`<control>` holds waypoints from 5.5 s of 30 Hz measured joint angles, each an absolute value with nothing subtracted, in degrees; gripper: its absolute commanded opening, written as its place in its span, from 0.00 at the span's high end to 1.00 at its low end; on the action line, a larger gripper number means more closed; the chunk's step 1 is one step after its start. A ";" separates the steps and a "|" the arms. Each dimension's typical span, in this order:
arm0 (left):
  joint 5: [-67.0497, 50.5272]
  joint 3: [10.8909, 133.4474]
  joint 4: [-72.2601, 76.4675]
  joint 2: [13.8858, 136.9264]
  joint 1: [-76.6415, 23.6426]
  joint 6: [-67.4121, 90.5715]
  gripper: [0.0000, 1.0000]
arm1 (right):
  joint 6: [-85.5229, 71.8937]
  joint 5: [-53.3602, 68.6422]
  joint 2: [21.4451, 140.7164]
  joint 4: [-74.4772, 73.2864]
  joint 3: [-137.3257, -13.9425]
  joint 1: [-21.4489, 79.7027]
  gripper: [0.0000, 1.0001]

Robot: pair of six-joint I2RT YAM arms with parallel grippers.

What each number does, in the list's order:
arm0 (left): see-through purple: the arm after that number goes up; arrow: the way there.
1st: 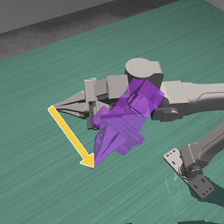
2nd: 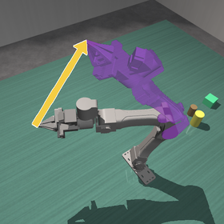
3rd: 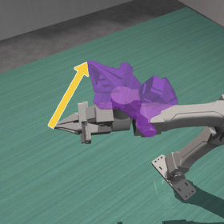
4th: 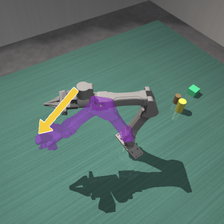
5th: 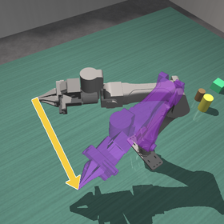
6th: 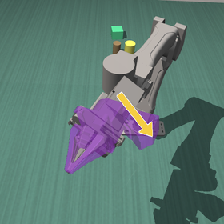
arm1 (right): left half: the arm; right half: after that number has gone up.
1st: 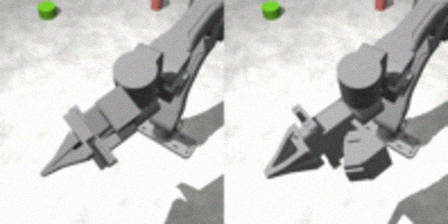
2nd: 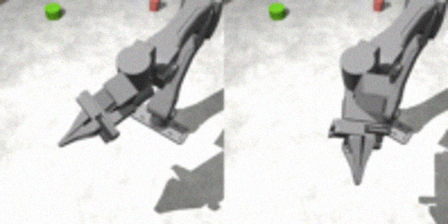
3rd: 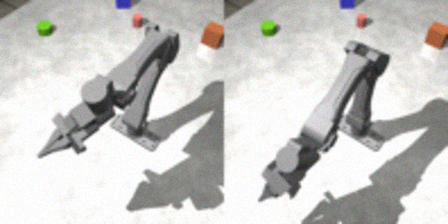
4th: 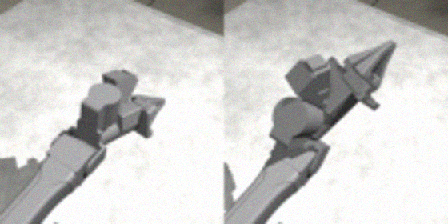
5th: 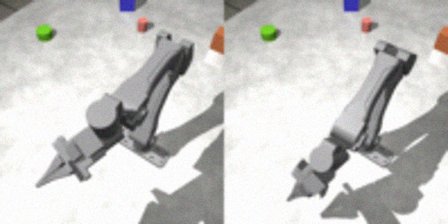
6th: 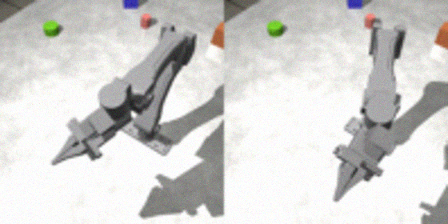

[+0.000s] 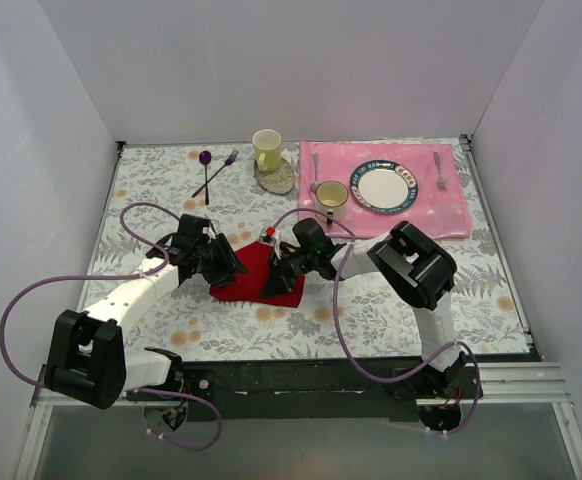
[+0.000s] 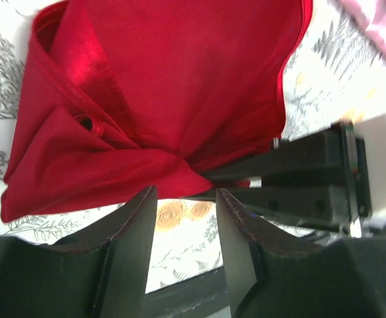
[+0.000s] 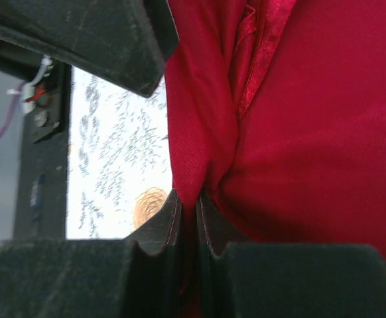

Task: Fold the napkin, place the utensils inside, and roll it up
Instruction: Roll the napkin with the utensil

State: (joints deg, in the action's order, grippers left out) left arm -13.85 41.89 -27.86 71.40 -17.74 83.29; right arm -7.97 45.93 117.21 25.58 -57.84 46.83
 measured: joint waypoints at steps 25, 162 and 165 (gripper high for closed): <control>-5.56 44.27 -47.75 74.11 -18.61 105.73 0.60 | -15.66 55.20 120.36 22.28 -59.55 44.27 0.99; 2.33 45.19 -35.55 84.88 -26.35 114.52 1.00 | -5.72 -9.04 108.99 -3.44 -67.31 66.85 0.27; 1.58 45.47 -36.45 85.19 -25.69 114.72 1.00 | -6.35 -12.58 109.73 -1.85 -67.40 67.79 0.33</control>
State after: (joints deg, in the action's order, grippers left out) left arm 1.58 45.47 -36.45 85.19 -25.69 114.72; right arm -6.35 -12.58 109.73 -1.85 -67.40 67.79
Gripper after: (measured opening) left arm 0.120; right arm 0.728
